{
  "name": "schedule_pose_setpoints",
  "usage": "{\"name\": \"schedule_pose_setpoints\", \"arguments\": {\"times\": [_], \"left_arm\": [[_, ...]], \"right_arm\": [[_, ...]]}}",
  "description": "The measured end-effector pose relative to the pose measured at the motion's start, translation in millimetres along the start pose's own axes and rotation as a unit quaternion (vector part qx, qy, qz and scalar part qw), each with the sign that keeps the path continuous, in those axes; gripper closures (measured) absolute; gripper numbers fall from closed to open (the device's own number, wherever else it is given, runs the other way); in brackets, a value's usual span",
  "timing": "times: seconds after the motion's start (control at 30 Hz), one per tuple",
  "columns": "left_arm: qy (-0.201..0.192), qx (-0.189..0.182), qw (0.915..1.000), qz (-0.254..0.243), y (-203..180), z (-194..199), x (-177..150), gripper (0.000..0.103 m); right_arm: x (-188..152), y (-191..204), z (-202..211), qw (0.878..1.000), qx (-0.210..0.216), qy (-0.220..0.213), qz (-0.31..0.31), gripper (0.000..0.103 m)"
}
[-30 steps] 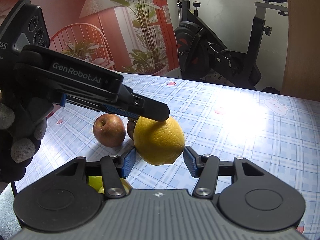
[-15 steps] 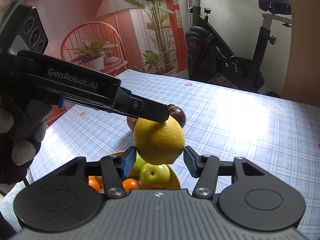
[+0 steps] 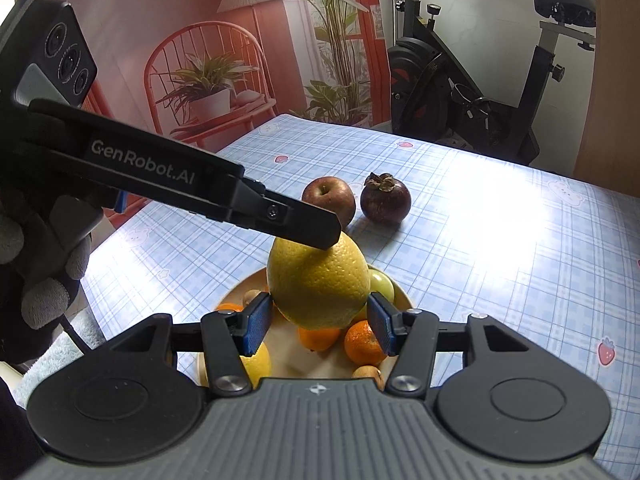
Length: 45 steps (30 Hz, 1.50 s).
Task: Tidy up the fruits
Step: 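Carry the lemon in the left tool over the cream plate and lower it, then open the left tool to drop the lemon into the plate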
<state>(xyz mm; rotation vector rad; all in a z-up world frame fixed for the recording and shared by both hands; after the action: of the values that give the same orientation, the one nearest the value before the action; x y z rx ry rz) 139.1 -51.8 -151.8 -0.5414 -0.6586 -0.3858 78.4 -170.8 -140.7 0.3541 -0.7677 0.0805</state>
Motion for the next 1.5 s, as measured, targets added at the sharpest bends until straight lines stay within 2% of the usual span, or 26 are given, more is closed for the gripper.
{"name": "schedule_pose_setpoints", "arguments": {"times": [0.23,0.5,0.77,1.07,1.5], "left_arm": [[0.032,-0.002,0.9995,0.007,4.8,-12.2,-19.3,0.061],[0.059,0.002,0.9981,0.018,12.9,-26.0,-26.3,0.062],[0.043,0.019,0.9981,0.039,33.8,-14.4,-18.3,0.062],[0.043,0.043,0.9966,0.057,58.6,-9.6,-16.5,0.061],[0.046,0.04,0.9952,0.077,72.7,-7.4,-18.4,0.062]], "right_arm": [[-17.0,-3.2,-10.5,0.999,0.001,0.039,-0.013,0.048],[-25.7,-9.0,-22.5,0.997,0.008,0.069,-0.026,0.048],[-10.3,2.6,-39.3,0.997,0.027,0.069,-0.006,0.048],[-1.9,18.3,-72.8,0.995,0.043,0.088,0.017,0.048],[4.9,24.8,-79.9,0.994,0.039,0.092,0.036,0.047]]}}
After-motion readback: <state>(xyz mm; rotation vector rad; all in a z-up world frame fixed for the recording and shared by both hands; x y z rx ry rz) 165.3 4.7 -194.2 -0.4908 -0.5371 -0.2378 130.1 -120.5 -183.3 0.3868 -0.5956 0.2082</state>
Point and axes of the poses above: each gripper's, at about its wrist camera, not at the fingertips, and z roughly against the way its jaws point, y to its left, x to its top, the point moved 3 cm from there along -z, roughly the way its jaws point, and after that the axes turned 7 degrees about -z, right-handed, at the moved point
